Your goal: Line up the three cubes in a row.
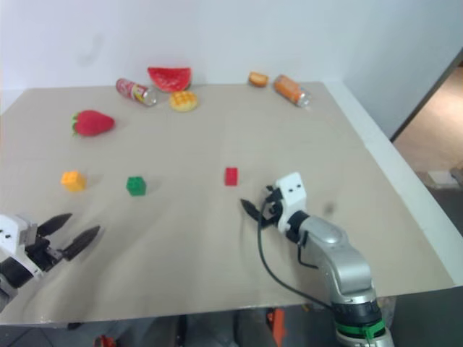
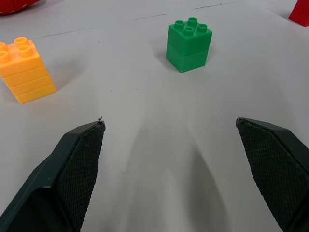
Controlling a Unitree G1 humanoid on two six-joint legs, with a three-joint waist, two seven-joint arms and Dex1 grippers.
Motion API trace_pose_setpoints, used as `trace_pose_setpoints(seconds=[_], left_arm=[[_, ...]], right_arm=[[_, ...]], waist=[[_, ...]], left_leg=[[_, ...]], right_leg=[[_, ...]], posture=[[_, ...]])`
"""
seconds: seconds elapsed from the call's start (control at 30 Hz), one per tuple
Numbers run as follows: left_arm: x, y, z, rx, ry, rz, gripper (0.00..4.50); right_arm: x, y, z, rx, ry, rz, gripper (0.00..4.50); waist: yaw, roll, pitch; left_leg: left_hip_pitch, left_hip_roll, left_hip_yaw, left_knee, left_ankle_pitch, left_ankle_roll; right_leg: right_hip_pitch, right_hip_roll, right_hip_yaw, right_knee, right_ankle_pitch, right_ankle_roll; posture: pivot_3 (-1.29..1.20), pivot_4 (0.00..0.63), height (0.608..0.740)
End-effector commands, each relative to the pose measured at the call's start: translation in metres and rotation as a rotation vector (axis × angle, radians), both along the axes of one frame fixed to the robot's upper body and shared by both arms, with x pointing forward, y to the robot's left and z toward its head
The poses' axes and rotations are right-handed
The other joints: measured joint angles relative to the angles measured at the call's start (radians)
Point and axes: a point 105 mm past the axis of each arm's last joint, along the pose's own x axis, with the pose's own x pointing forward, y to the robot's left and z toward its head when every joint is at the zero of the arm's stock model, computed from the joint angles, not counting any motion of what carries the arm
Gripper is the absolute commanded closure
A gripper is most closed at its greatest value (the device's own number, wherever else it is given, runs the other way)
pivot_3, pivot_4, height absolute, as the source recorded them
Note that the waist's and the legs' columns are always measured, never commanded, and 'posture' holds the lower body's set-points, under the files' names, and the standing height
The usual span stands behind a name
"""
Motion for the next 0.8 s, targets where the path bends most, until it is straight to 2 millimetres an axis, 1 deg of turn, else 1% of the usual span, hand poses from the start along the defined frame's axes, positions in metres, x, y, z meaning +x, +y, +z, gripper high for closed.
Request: trace_pose_setpoints(seconds=[0.03, 0.1, 0.27, 0.5, 0.6, 0.67, 0.73, 0.8], left_arm=[[-0.005, 0.005, 0.009, 0.043, -0.038, 0.020, 0.00], [-0.005, 0.006, 0.009, 0.045, -0.046, 0.033, 0.00], [-0.001, -0.006, 0.016, 0.023, -0.084, -0.029, 0.00], [0.003, -0.023, 0.025, 0.010, -0.123, -0.115, 0.00], [0.006, -0.038, 0.036, 0.011, -0.159, -0.190, 0.00], [0.006, -0.055, 0.044, 0.030, -0.182, -0.281, 0.00], [0.004, -0.071, 0.048, 0.055, -0.189, -0.364, 0.00], [0.003, -0.079, 0.050, 0.067, -0.191, -0.408, 0.00]], right_arm=[[-0.004, 0.003, 0.007, 0.005, -0.028, 0.020, 0.02], [-0.005, 0.004, 0.002, -0.008, -0.017, 0.026, 0.02], [0.000, 0.001, 0.005, -0.041, -0.033, 0.006, 0.02], [0.003, 0.007, 0.007, -0.057, -0.038, 0.003, 0.02], [0.005, 0.015, 0.007, -0.066, -0.030, 0.020, 0.02], [0.010, 0.023, 0.005, -0.050, -0.003, 0.031, 0.02], [0.015, 0.031, -0.001, -0.033, 0.035, 0.038, 0.02], [0.019, 0.036, -0.008, -0.031, 0.063, 0.041, 0.02]], waist=[[0.000, 0.000, 0.000], [0.000, 0.000, 0.000], [0.000, 0.000, 0.000], [0.000, 0.000, 0.000], [0.000, 0.000, 0.000], [0.000, 0.000, 0.000], [0.000, 0.000, 0.000], [0.000, 0.000, 0.000]], left_leg=[[0.000, 0.000, 0.000, 0.000, 0.000, 0.000], [0.000, 0.000, 0.000, 0.000, 0.000, 0.000], [-0.001, 0.000, 0.000, 0.000, 0.000, 0.000], [-0.001, 0.000, 0.000, 0.000, 0.000, 0.000], [-0.001, 0.000, 0.000, 0.000, 0.000, 0.000], [-0.001, 0.000, 0.000, 0.000, 0.000, 0.000], [-0.001, 0.000, 0.000, 0.000, 0.000, 0.000], [-0.001, 0.000, 0.000, 0.000, 0.000, 0.000]], right_leg=[[0.000, 0.000, 0.000, 0.000, 0.000, 0.000], [0.000, 0.000, 0.000, 0.000, 0.000, 0.001], [-0.001, 0.000, 0.000, 0.001, 0.000, 0.001], [-0.001, 0.000, 0.000, 0.001, 0.000, 0.001], [-0.001, 0.001, 0.000, 0.001, 0.000, 0.001], [-0.001, 0.001, 0.000, 0.001, 0.000, 0.001], [-0.001, 0.001, 0.000, 0.002, 0.000, 0.001], [-0.001, 0.001, 0.000, 0.002, 0.000, 0.001]], posture=[[0.00, 0.150, 0.740], [0.00, 0.150, 0.740], [0.00, 0.150, 0.740], [0.00, 0.150, 0.740], [0.00, 0.150, 0.740], [0.00, 0.150, 0.740], [0.00, 0.150, 0.740], [0.00, 0.150, 0.740]])
